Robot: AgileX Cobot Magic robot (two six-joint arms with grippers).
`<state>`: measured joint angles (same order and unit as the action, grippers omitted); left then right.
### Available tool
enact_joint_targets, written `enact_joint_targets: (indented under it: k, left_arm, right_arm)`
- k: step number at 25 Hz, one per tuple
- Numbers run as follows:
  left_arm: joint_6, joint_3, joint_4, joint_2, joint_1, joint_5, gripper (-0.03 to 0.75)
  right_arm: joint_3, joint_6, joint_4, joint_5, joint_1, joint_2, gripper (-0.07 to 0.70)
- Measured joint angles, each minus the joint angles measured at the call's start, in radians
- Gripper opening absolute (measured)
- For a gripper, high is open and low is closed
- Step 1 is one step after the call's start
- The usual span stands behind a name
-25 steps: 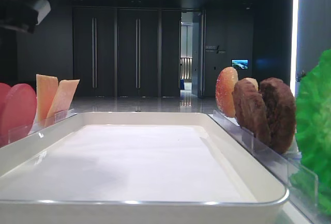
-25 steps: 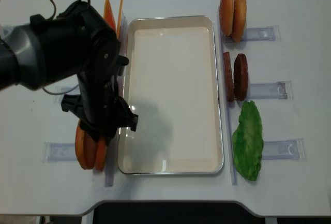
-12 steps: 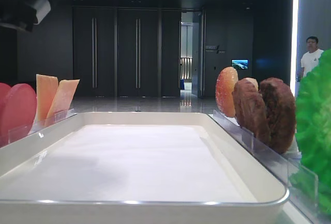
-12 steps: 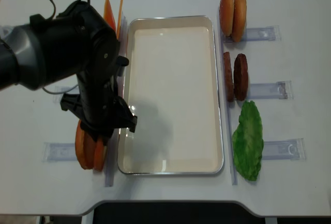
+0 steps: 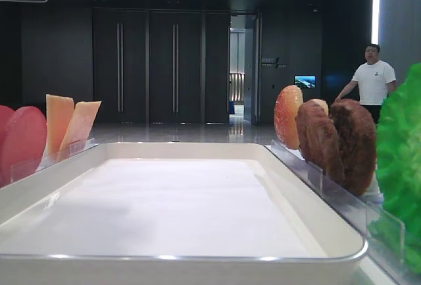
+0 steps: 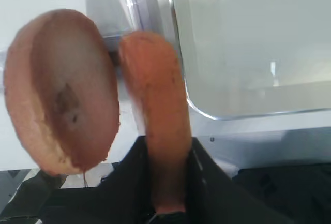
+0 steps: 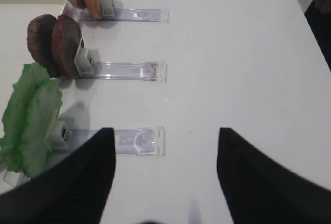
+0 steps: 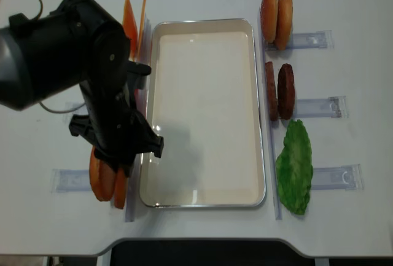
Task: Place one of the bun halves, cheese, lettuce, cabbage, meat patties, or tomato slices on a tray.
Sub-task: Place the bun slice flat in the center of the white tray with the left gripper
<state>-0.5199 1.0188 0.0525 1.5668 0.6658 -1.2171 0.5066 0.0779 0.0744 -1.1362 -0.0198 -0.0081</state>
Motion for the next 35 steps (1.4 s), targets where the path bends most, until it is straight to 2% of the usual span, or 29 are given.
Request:
enact_joint_targets:
  k: [8,19,23,35]
  left_arm:
    - [0.007,0.000,-0.110,-0.077,0.002,0.005,0.138]
    - [0.000,0.000,-0.113,-0.177,-0.008,0.003,0.138]
    - [0.040,0.000,-0.140,-0.188,-0.075,0.003,0.138]
    - [0.314,0.000,-0.308,-0.188,-0.272,0.002,0.138]
  right_arm:
    - [0.000,0.000,0.000,0.000,0.000,0.000,0.415]
    - [0.000,0.000,0.000,0.000,0.000,0.000,0.415]
    - [0.000,0.000,0.000,0.000,0.000,0.000,0.415]
    - [0.000,0.000,0.000,0.000,0.000,0.000,0.415]
